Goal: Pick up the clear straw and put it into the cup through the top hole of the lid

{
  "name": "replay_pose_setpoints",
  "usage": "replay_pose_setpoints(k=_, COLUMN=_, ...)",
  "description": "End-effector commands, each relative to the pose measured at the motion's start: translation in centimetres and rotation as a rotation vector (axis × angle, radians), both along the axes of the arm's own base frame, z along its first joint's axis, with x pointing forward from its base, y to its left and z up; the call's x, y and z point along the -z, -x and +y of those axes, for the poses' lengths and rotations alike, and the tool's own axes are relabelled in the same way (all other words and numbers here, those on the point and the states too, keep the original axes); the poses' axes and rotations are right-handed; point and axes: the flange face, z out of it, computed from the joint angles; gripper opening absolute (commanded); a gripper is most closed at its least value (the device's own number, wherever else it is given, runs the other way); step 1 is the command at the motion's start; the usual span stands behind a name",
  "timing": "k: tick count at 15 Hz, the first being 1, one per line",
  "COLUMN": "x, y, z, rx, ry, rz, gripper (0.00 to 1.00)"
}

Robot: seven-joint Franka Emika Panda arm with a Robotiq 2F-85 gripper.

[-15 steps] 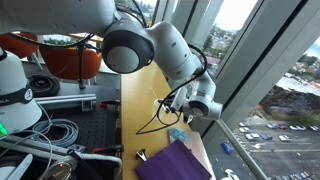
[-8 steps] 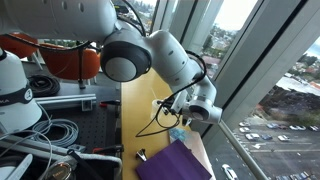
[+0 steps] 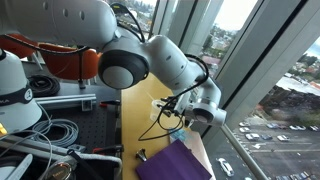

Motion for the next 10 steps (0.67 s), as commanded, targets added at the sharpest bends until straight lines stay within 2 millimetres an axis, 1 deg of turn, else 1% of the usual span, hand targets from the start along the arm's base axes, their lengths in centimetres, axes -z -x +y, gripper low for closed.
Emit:
replay_pose_setpoints(k=1, x=-2.3, y=-0.9, z=-0.9, rx=-0.006, ry=-0.029, rz=-0.01, gripper=0.77)
replay_pose_setpoints(k=2, x=-3.3, y=-1.1, z=-0.8, rx=-0.018, ry=-0.018, rz=-0.024, gripper=0.85)
replay_pose_setpoints(k=4, x=-5.7, y=-1.7, z=-0.2, rx=-0.076, ry=0.033, rz=-0.091, gripper=1.0)
replay_pose_setpoints(k=7, x=-9.9, y=-2.0, z=0.3, rx=-0.17, ry=0.11, rz=-0.192, gripper=1.0)
replay_pose_setpoints(k=10, x=-13.3, y=-1.1, z=1.0, rx=-0.295, ry=0.171, rz=-0.267, gripper=1.0)
